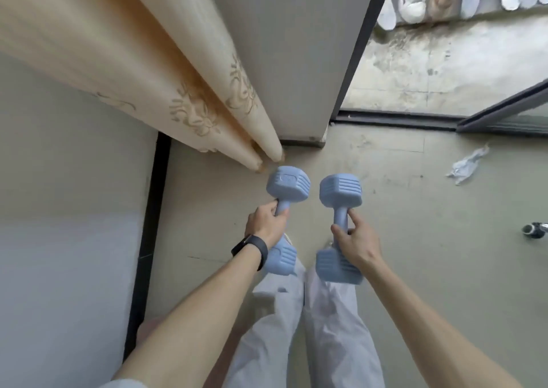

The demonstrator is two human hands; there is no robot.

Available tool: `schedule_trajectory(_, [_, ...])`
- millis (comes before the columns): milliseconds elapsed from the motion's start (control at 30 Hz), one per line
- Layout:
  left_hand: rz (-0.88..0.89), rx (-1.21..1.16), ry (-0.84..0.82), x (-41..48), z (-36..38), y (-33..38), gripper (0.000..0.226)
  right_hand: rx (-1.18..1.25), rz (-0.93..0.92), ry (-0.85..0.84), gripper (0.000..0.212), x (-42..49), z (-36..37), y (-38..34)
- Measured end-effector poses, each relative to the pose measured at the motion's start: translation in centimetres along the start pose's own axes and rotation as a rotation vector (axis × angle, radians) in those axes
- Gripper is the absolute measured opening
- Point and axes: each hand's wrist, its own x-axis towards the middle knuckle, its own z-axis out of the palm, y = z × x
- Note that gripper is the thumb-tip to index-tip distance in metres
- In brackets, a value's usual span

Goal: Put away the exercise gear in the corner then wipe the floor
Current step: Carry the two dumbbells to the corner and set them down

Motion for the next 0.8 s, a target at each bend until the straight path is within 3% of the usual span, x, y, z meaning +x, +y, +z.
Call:
schedule_trajectory(367, [-0.181,0.068,-0.044,21.2,17.5,-12.4,0.027,-0.083,0.118,-0.082,0.035,22.1,11.8,14.5])
schedule_trajectory(467, [-0.155,0.041,-0.024,26.3,20.6,-14.5,0.023,-0.061,0.101,-0.064,0.032,27.2,15.1,16.7])
schedule_trajectory(800, [0.022,-0.082,0.116,39.7,25.6,-16.0,0.016,0.052,-0.088,0.12,0.058,41.5,21.8,16.9])
